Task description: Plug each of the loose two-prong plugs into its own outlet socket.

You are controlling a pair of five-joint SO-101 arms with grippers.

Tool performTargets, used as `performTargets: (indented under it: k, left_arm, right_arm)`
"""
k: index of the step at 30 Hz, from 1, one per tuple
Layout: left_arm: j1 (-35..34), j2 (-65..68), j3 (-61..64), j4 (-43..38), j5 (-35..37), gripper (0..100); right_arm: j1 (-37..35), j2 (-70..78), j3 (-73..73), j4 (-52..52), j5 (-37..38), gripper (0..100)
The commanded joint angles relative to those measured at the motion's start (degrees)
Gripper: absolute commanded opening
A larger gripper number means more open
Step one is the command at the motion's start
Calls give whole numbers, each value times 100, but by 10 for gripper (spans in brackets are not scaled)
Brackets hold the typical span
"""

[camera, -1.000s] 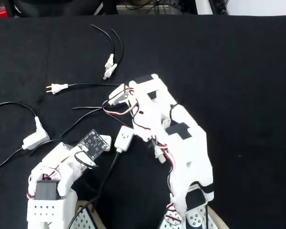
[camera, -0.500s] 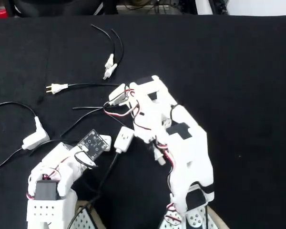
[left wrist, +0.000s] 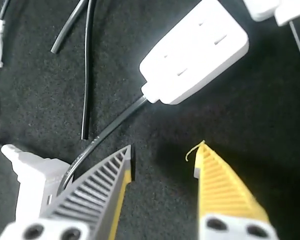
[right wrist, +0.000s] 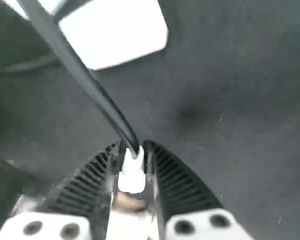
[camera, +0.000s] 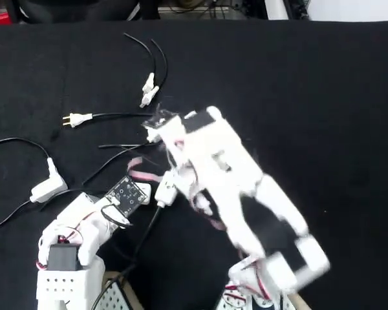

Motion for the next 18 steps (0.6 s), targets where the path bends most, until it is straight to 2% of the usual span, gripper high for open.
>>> performTargets:
  k: [1, 5, 9, 15, 18]
  left_arm:
    - [31, -35, 101, -185, 281, 206]
    - [-22, -35, 31, -774, 1327, 206]
    - [-171, -35, -312, -1064, 2330, 206]
    - [-374, -35, -1437, -1240, 3798, 210]
    - [-347, -35, -2088, -1187, 4369, 210]
  right_arm:
    - [-176, -1780, 971, -1275, -97, 12]
    - [-229, -3160, 2229, -2716, -132, 12]
    - [-404, -4479, 3266, -3631, -88, 12]
    - [-1565, -6141, 4312, -3745, 255, 12]
    - [-1697, -6554, 4497, -3745, 273, 11]
